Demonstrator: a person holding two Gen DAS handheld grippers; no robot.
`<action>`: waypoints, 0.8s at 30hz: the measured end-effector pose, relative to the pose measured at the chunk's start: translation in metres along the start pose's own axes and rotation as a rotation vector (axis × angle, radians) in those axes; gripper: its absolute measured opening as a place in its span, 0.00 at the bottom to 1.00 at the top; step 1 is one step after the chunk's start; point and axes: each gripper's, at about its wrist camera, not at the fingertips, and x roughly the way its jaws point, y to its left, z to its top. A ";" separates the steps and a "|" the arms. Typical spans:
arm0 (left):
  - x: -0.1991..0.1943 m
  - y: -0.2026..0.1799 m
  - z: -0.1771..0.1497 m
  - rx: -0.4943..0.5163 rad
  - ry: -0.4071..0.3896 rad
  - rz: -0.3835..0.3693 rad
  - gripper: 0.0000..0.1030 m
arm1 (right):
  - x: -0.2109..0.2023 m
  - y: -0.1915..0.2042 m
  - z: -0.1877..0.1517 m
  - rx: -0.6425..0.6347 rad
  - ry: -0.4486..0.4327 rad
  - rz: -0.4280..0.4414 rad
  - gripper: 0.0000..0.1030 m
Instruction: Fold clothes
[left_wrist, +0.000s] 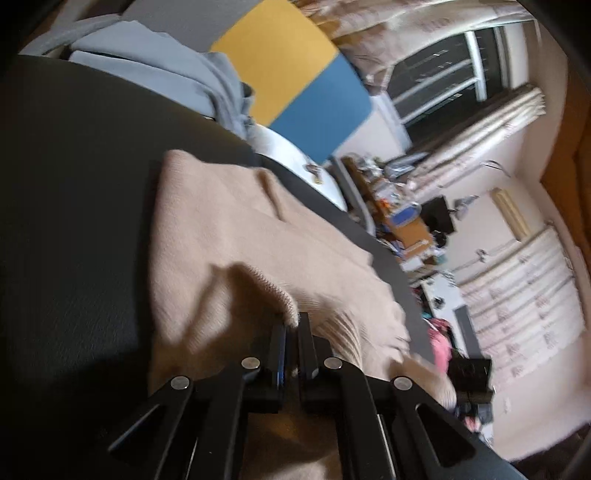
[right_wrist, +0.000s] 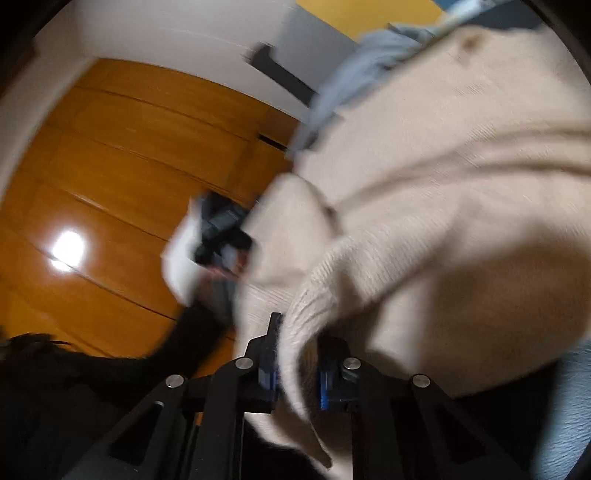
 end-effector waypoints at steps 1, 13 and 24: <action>-0.003 -0.002 0.003 -0.009 -0.013 -0.040 0.03 | -0.004 0.005 0.008 -0.012 -0.039 0.025 0.15; 0.025 0.035 0.086 -0.279 -0.188 0.018 0.10 | -0.052 -0.100 0.150 0.361 -0.495 -0.002 0.99; 0.000 0.036 0.020 -0.148 -0.127 0.208 0.23 | -0.068 -0.073 0.141 0.165 -0.389 -0.159 1.00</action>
